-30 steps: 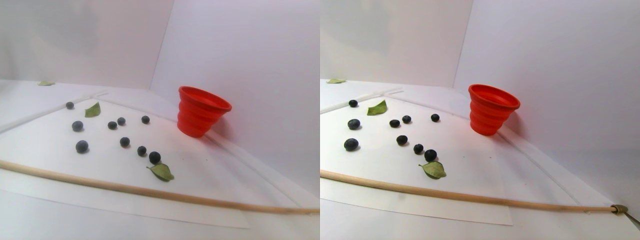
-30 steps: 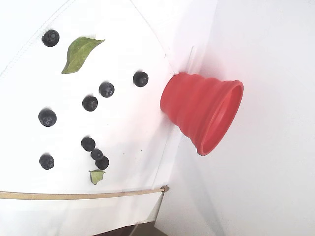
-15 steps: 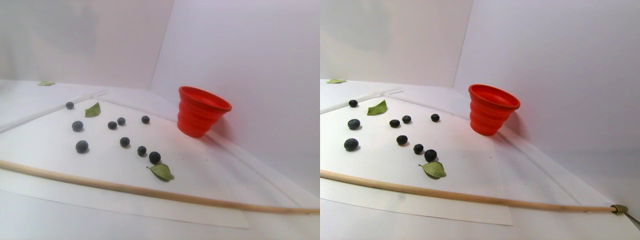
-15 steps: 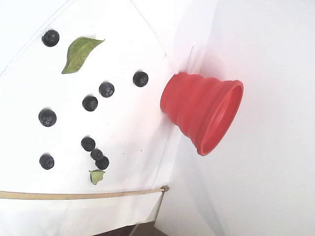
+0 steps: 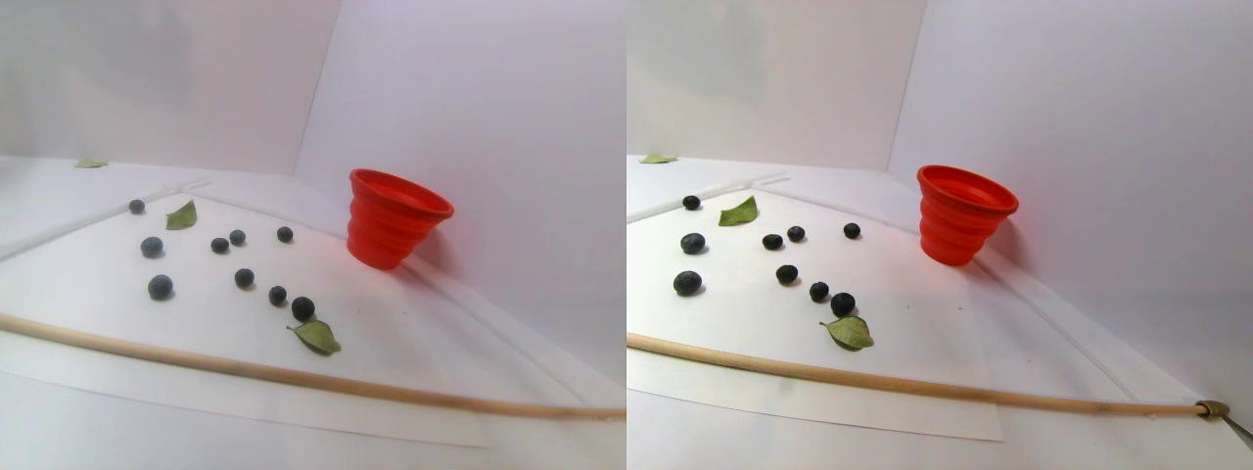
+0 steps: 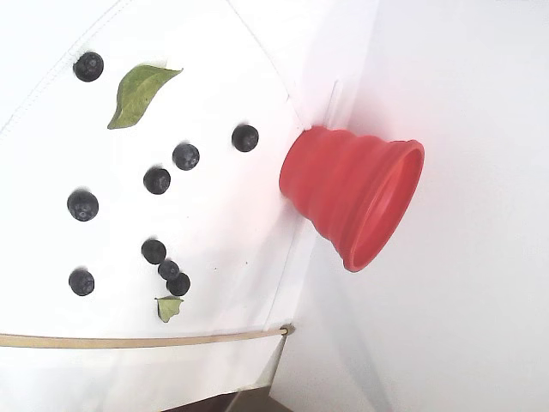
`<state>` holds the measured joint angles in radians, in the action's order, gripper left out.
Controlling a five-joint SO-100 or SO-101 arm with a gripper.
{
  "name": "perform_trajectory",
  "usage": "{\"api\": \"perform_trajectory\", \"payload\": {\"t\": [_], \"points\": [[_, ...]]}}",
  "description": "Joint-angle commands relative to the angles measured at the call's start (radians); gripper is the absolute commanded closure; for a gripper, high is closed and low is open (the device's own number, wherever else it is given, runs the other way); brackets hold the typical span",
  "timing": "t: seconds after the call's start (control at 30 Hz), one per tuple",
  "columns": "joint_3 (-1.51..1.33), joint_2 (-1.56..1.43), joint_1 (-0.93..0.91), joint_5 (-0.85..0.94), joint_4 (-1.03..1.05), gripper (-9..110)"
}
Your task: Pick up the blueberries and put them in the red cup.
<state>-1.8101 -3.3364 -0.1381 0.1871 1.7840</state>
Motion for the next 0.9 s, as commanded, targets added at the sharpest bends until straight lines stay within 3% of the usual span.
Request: {"api": "perform_trajectory", "payload": {"t": [0.0,0.47,0.87], "points": [[0.009,-0.006,0.015,0.012,-0.014,89],[-0.014,0.060,0.135,0.084,-0.143,90],[-0.189,0.156,0.198,0.385,-0.255,87]]}}
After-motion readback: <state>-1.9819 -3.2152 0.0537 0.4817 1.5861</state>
